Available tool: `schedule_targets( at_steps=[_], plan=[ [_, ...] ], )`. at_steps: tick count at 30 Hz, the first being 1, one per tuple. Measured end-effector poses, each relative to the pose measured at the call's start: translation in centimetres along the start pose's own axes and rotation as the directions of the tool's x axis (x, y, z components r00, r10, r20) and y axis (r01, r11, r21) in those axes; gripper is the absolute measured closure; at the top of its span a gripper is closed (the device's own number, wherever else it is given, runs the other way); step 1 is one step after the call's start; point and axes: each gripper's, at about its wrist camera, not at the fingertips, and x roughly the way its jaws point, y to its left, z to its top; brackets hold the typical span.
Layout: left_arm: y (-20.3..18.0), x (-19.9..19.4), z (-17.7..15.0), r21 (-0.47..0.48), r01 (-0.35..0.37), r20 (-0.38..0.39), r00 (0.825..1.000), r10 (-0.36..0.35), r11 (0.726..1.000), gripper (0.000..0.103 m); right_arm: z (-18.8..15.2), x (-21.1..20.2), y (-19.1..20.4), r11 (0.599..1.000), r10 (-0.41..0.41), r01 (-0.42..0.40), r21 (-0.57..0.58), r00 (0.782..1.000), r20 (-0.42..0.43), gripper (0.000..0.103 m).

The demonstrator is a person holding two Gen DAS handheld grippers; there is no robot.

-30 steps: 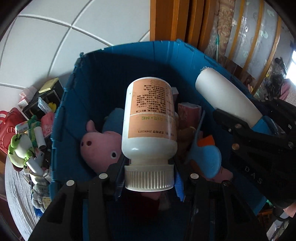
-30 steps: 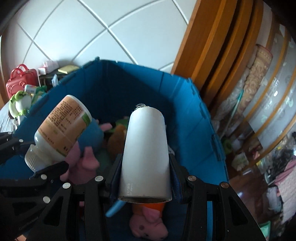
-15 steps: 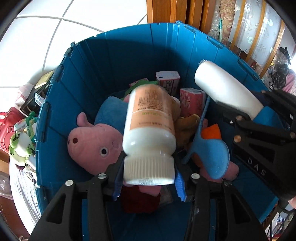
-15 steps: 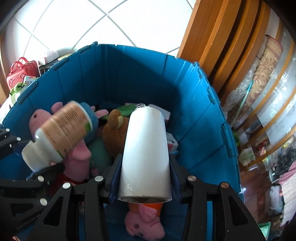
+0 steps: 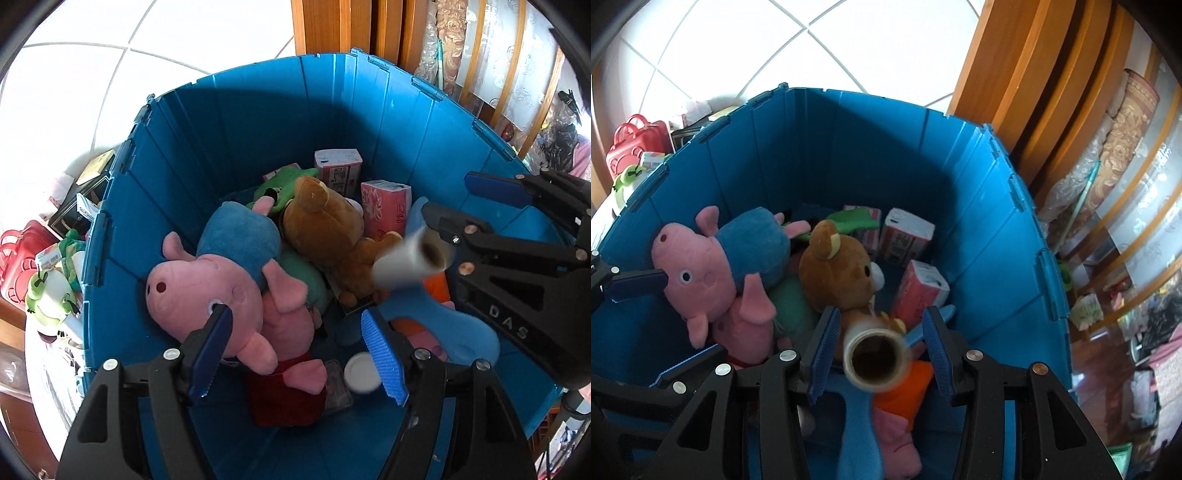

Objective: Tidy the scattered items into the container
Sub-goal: 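Open both grippers to drop the bottle and cylinder into the crate, then withdraw both grippers from the crate back toward the pile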

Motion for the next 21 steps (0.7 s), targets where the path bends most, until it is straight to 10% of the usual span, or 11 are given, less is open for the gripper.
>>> schedule_targets(
  at_steps=[21],
  plan=[
    [-1.4,-5.7,-4.6,-0.018,0.021,0.178,0.984,-0.018,1.000,0.026,-5.5,-6.6,-0.4,0.999,0.028,-0.031,0.030,0.995,0.094,0.052]
  ],
)
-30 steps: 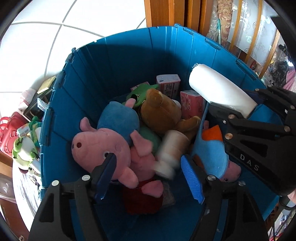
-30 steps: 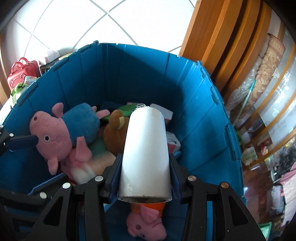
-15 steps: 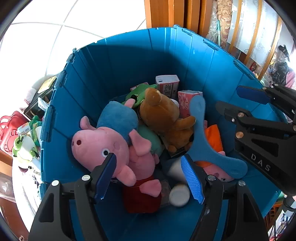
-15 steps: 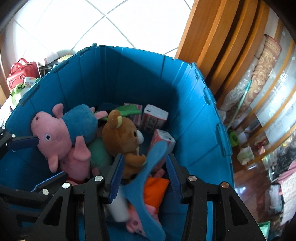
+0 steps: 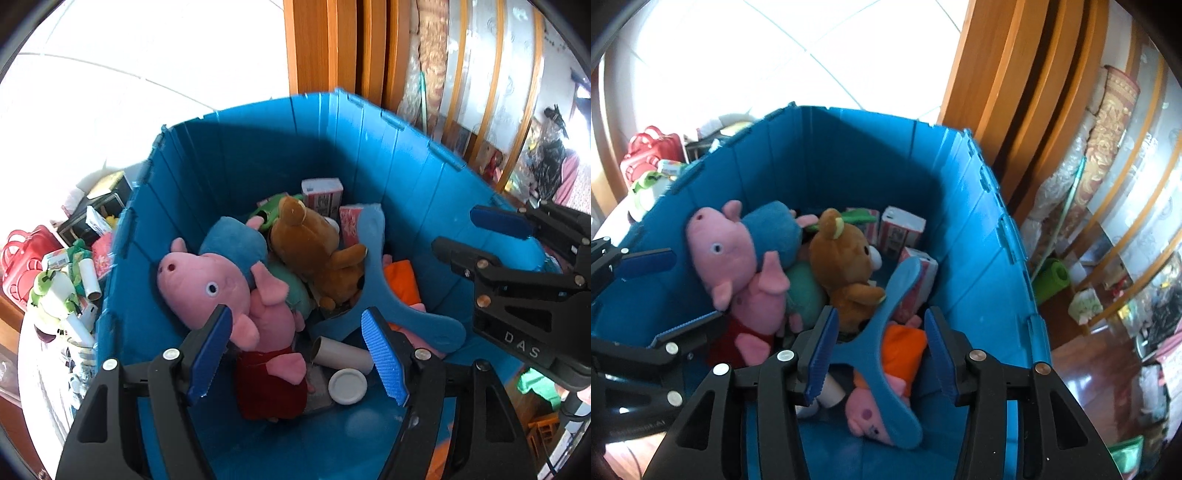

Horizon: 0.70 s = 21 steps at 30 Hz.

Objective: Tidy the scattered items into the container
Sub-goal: 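Withdraw both grippers from the crate back toward the pile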

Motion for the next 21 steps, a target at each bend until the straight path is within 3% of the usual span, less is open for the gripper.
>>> schedule_targets(
  at_steps=[10,16,21],
  plan=[
    [3.6,-5.2,-4.7,-0.126,-0.096,0.149,0.982,0.114,0.987,0.024,-2.5,-4.3,3.9,0.991,0.127,-0.133,0.027,0.978,0.165,0.047],
    [8.3,-8.1,-8.0,-0.253,-0.201,0.194,0.948,0.253,0.946,0.024,-1.9,-5.7,8.5,0.978,0.200,-0.209,0.006,0.944,0.262,0.047],
    [12.6,-9.9,-10.6,-0.335,-0.271,0.182,0.921,0.344,0.902,0.024,-0.9,-6.2,13.9,0.958,0.286,-0.283,-0.052,0.909,0.304,0.046]
  ],
)
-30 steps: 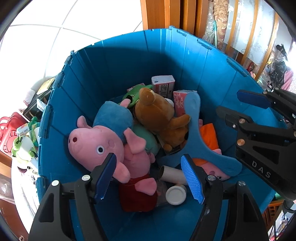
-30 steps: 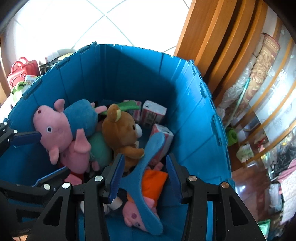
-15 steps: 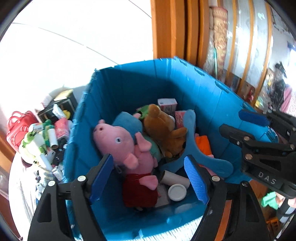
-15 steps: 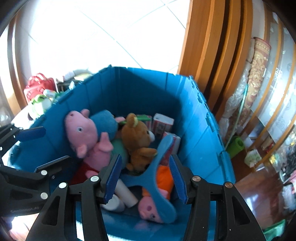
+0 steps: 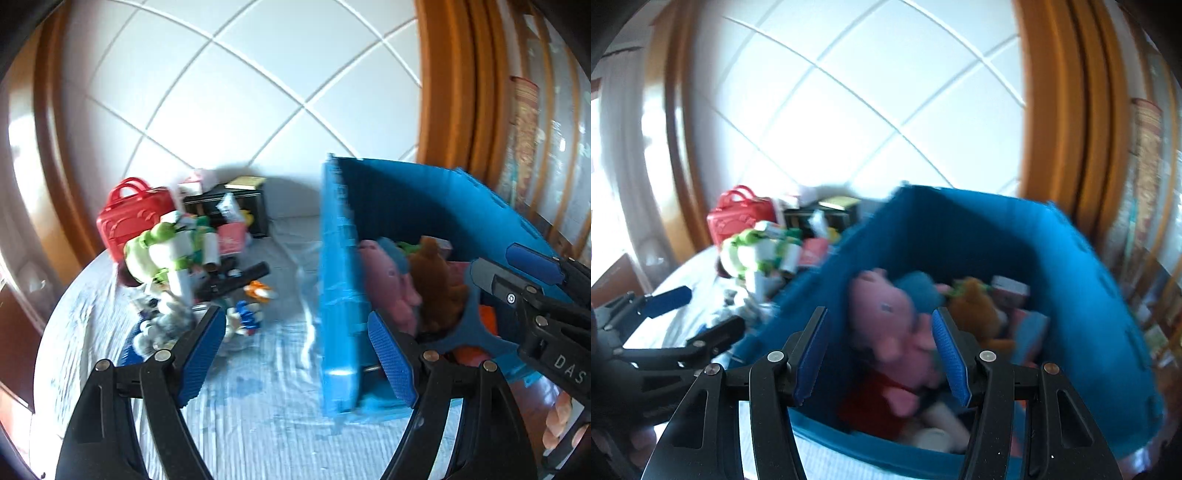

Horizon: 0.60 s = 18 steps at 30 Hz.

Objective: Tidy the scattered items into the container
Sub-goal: 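Withdraw both grippers from the crate back toward the pile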

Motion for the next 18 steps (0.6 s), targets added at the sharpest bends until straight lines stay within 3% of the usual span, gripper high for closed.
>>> schedule_targets(
  at_steps=[7,18],
  plan=[
    [7.4,0.5,-0.8,-0.050,-0.061,-0.012,0.998,0.060,0.997,0.023,1.0,3.0,7.6,0.997,0.063,-0.064,-0.045,0.998,-0.005,0.046],
    [19.0,3.6,-2.0,-0.069,-0.070,-0.072,0.995,0.065,0.995,0.023,1.7,8.1,18.8,0.994,0.073,-0.077,-0.076,0.996,-0.049,0.046]
  ],
)
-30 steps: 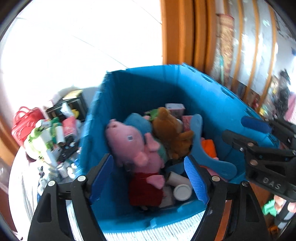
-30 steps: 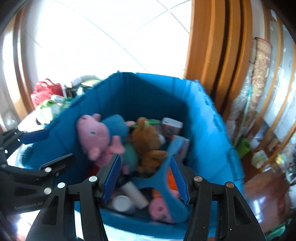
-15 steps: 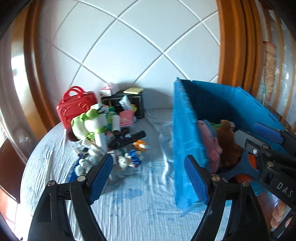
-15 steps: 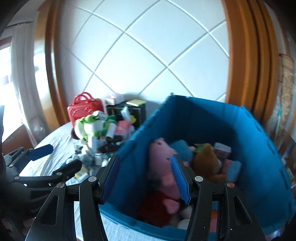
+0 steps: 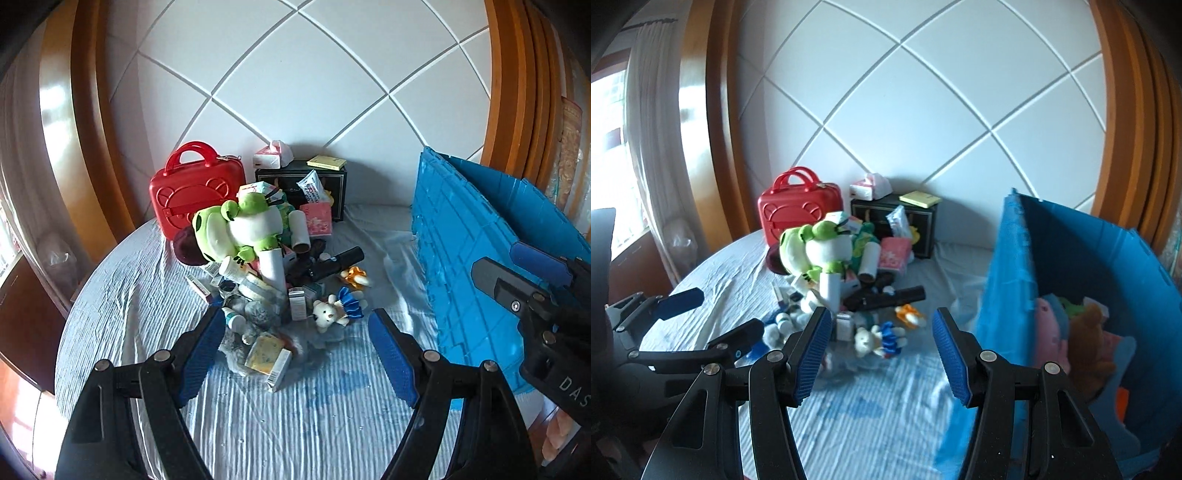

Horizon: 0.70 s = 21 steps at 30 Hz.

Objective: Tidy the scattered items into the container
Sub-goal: 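Withdraw both grippers from the crate back toward the pile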

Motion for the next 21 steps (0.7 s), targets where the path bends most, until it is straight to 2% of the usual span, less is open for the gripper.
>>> schedule_targets(
  at_steps=[5,10,14,21],
  plan=[
    [4.7,3.0,-0.7,0.010,-0.013,-0.060,0.998,0.014,1.000,0.023,-0.5,4.2,3.8,1.000,0.018,-0.017,0.023,0.999,-0.052,0.046],
    [8.6,7.1,-1.9,0.014,-0.015,-0.151,0.988,0.017,1.000,0.023,-2.4,9.5,5.3,0.996,0.010,0.005,0.087,0.985,-0.172,0.046],
    [11.3,11.4,-4.0,-0.002,-0.046,-0.242,0.969,0.044,0.999,0.023,-5.0,13.6,5.3,0.994,0.016,0.018,0.112,0.956,-0.292,0.046],
    [15.8,18.5,-8.7,-0.040,-0.114,-0.386,0.918,0.090,0.993,0.023,-9.4,20.9,4.9,0.991,0.037,0.024,0.134,0.899,-0.437,0.046]
  ],
)
